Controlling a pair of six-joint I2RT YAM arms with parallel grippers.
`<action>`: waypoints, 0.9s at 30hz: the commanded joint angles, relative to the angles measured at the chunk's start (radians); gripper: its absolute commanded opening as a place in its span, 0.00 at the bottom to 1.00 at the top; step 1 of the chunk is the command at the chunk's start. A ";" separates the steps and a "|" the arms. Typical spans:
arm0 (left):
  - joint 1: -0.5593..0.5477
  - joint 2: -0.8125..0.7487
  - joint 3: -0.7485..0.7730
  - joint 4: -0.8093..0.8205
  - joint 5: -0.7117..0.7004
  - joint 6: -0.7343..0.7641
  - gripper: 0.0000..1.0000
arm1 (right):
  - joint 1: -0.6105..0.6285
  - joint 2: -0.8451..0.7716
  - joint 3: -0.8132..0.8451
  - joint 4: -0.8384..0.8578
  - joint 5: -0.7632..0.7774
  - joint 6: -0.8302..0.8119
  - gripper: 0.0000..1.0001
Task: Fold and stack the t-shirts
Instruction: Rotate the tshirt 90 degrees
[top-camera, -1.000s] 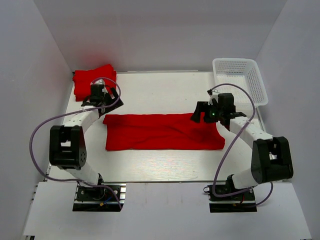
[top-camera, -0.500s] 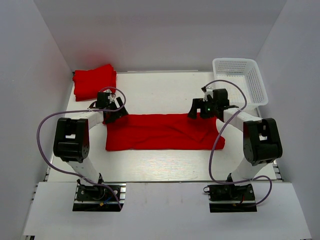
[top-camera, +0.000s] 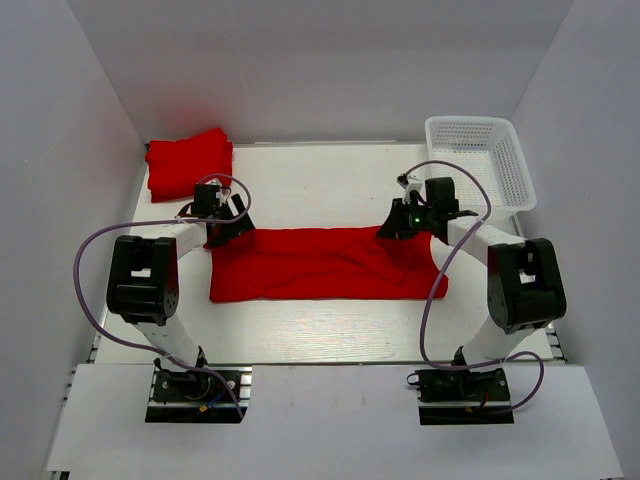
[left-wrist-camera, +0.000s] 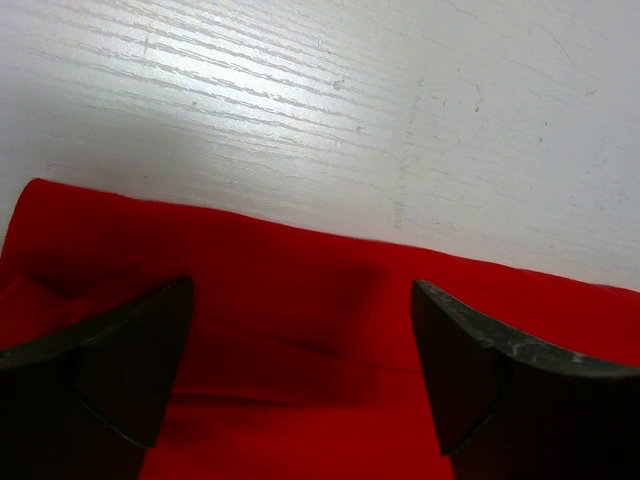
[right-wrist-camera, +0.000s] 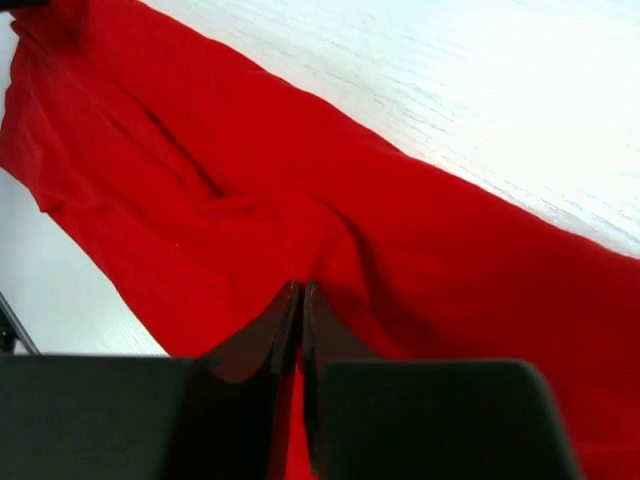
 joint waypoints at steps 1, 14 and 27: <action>0.013 0.006 -0.012 -0.083 -0.047 0.005 1.00 | 0.003 -0.043 0.011 0.001 -0.039 0.009 0.00; 0.013 -0.004 -0.001 -0.102 -0.077 0.005 1.00 | -0.003 -0.089 0.086 -0.122 0.073 0.065 0.00; 0.013 0.015 0.020 -0.103 -0.087 0.033 1.00 | 0.001 0.150 0.264 -0.202 0.209 0.032 0.45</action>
